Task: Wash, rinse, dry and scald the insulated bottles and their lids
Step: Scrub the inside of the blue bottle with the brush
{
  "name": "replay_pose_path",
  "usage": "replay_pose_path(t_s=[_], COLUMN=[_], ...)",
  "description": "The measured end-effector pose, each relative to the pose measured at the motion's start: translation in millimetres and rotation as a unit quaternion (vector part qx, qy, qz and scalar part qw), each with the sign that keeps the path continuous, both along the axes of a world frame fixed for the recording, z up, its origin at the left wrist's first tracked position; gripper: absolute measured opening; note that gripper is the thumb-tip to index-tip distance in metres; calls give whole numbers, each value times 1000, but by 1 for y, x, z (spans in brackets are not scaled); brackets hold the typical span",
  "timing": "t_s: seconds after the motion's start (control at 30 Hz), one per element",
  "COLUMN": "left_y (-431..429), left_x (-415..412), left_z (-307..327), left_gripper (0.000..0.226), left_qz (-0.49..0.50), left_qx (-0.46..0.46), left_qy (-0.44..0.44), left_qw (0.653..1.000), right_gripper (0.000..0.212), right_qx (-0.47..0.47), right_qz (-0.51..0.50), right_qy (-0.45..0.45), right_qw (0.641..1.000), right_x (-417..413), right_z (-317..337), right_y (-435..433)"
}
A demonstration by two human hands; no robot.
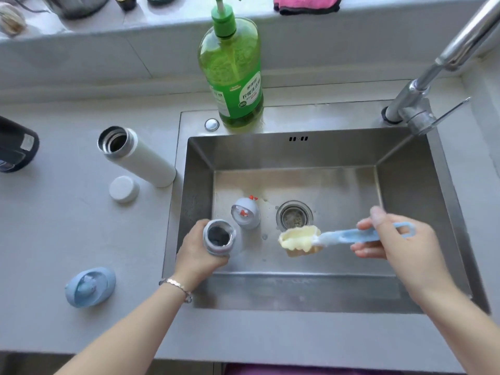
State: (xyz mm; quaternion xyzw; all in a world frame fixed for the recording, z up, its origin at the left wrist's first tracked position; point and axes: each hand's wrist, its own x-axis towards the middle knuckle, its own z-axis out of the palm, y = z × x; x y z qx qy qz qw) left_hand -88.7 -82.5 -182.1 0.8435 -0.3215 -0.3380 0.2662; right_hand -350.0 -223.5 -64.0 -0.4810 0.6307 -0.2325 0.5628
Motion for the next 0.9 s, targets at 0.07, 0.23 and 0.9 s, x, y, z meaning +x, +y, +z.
replay_pose_path(t_s=[0.07, 0.23, 0.9], left_y=[-8, -21, 10], left_x=[9, 22, 21], left_z=[-16, -53, -28], left_gripper=[58, 54, 45], left_qz=[11, -26, -116], left_qx=[-15, -20, 85], left_qy=[27, 59, 49], left_qw=[999, 998, 988], right_gripper=[36, 36, 34], right_qx=[15, 18, -2], right_qz=[-9, -19, -11], right_qy=[10, 46, 44], right_qw=[1000, 999, 999], right_x=[9, 31, 64], right_z=[-17, -47, -16], right_y=[1, 0, 38])
